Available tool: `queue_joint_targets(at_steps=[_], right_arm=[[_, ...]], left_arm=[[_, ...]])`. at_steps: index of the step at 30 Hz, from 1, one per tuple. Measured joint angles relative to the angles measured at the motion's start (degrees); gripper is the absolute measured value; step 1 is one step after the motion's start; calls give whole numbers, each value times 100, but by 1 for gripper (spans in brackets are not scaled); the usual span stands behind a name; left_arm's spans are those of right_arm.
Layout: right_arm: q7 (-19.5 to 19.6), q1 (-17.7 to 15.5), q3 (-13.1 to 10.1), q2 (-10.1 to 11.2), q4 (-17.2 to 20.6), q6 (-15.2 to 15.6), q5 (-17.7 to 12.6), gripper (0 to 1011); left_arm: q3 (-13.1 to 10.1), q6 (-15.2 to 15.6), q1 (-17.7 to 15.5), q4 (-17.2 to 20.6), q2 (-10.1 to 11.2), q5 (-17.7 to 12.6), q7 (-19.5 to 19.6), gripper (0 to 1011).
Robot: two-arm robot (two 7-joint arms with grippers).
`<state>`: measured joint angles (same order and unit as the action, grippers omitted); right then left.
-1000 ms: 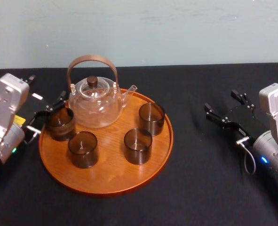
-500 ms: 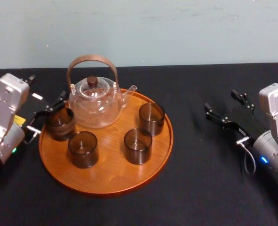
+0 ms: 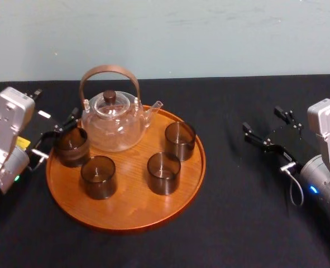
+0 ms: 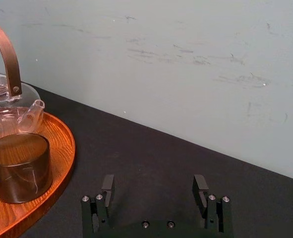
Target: Pick up the glass from the table and place it on the tray.
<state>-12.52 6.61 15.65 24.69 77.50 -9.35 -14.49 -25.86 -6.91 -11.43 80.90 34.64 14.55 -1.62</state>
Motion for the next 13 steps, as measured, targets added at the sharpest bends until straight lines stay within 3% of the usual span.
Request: queue_joint_targets(at_steps=[13], right_arm=[[0, 0, 0, 0, 0, 0, 0, 1002]], left_arm=[[0, 0, 0, 0, 0, 0, 0, 1001]])
